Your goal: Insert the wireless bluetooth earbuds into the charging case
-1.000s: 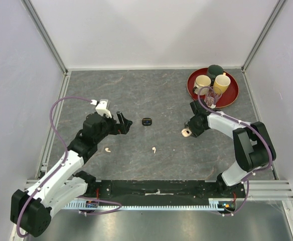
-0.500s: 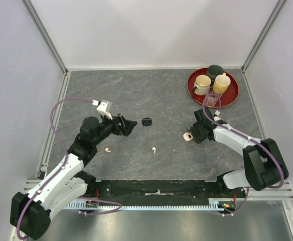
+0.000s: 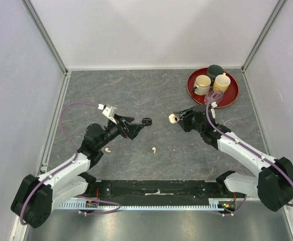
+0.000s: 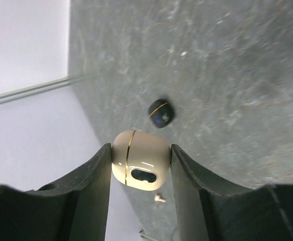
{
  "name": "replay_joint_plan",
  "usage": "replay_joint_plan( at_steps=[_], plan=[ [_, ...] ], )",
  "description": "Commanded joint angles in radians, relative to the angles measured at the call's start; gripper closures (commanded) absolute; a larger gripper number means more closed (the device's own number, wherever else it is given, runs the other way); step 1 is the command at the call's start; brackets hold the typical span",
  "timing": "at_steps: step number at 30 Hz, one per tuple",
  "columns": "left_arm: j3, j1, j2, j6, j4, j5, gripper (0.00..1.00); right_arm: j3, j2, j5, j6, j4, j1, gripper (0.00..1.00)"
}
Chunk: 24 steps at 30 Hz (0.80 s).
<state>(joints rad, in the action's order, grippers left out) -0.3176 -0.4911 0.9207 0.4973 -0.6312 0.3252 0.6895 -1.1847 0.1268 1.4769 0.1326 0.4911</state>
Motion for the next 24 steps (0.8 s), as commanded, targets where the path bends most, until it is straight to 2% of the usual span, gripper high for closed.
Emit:
replay_joint_plan(
  at_steps=[1,10,19,24],
  plan=[
    [-0.017,-0.058,0.066,0.026,-0.222,0.003,0.06,0.007,0.039,-0.019,0.083,-0.167,0.047,1.0],
    [-0.043,-0.152,0.202,0.033,-0.367,-0.098,0.07,0.021,0.062,0.013,0.166,-0.284,0.139,1.0],
    [-0.086,-0.181,0.322,0.075,-0.501,-0.141,0.11,0.018,0.057,0.034,0.207,-0.335,0.207,1.0],
    [-0.084,-0.187,0.368,0.098,-0.544,-0.149,0.15,0.007,0.031,-0.009,0.237,-0.389,0.213,1.0]
  ],
)
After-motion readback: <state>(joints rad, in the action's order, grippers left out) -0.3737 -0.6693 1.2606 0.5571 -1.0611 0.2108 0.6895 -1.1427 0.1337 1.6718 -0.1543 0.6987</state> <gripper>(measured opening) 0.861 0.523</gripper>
